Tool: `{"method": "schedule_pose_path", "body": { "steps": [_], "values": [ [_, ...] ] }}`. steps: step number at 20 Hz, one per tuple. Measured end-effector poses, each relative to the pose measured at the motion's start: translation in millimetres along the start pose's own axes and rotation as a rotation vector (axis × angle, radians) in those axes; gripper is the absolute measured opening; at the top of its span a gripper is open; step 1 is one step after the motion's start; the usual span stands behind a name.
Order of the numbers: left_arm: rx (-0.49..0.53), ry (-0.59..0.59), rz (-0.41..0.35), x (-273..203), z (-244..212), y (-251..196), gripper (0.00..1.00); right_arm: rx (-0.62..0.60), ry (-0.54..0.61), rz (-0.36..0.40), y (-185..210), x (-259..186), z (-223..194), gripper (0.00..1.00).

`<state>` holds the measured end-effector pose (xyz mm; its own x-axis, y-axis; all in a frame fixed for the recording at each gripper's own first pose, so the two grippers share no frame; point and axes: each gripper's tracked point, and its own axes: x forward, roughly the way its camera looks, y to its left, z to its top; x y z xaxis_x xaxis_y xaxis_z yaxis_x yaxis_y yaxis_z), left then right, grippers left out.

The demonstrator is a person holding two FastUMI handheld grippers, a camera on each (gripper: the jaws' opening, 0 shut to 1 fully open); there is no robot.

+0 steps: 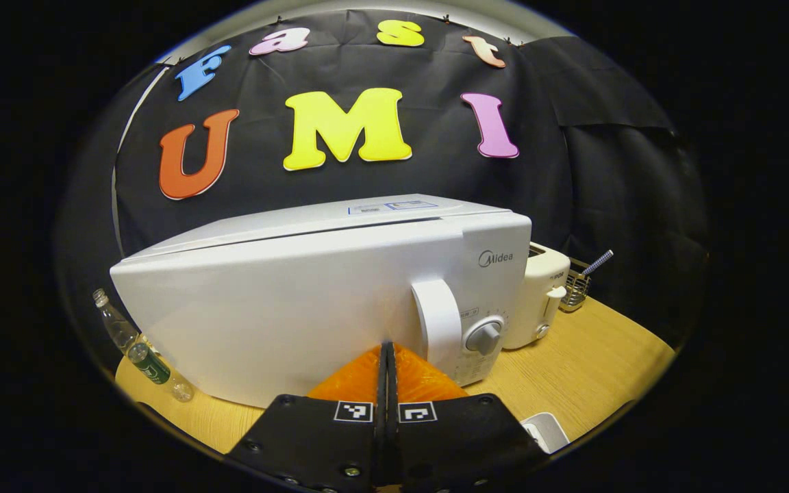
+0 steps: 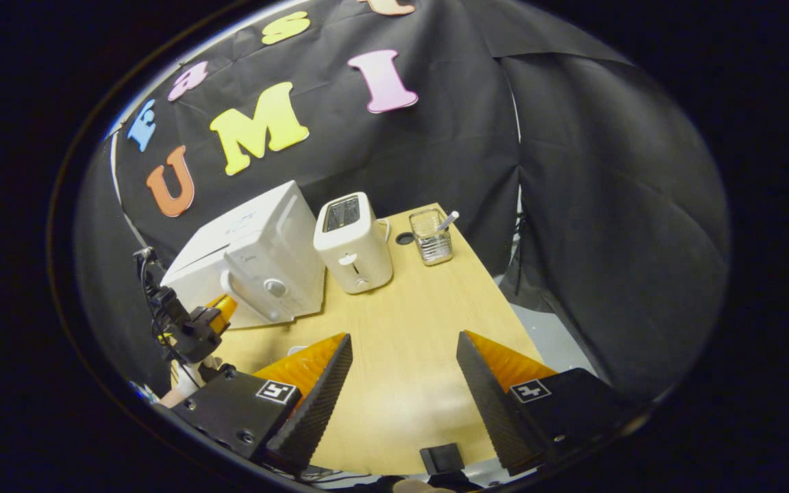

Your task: Open the microwave oven with the left hand, put the food in, and close the microwave oven.

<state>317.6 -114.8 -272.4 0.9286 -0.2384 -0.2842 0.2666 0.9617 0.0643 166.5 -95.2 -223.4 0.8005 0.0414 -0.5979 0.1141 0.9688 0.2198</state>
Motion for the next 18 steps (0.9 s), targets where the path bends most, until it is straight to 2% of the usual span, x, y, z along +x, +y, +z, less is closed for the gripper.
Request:
{"method": "schedule_pose_path", "body": {
  "steps": [9, 12, 15, 16, 18],
  "values": [
    [0.001, 0.041, 0.008, 5.5, -4.4, -0.9, 0.0, -0.007, -0.006, 0.004, 7.4, -3.9, -3.8, 0.98],
    [-0.005, 0.056, 0.015, -10.3, -7.6, -1.4, 0.0, -0.011, -0.013, 0.003, 8.7, -6.1, -4.9, 0.98],
    [-0.011, 0.054, 0.055, -37.7, -6.2, 12.0, 0.0, -0.018, -0.029, 0.01, 13.2, -10.3, -3.5, 0.98],
    [-0.013, 0.055, 0.035, -41.6, -8.0, 9.0, 0.0, -0.019, -0.032, 0.013, 16.1, -10.6, -3.9, 0.98],
    [-0.005, 0.079, 0.008, -60.4, -14.5, 7.5, 0.57, -0.027, -0.036, 0.017, 22.2, -11.0, -7.9, 0.98]
  ]
}}
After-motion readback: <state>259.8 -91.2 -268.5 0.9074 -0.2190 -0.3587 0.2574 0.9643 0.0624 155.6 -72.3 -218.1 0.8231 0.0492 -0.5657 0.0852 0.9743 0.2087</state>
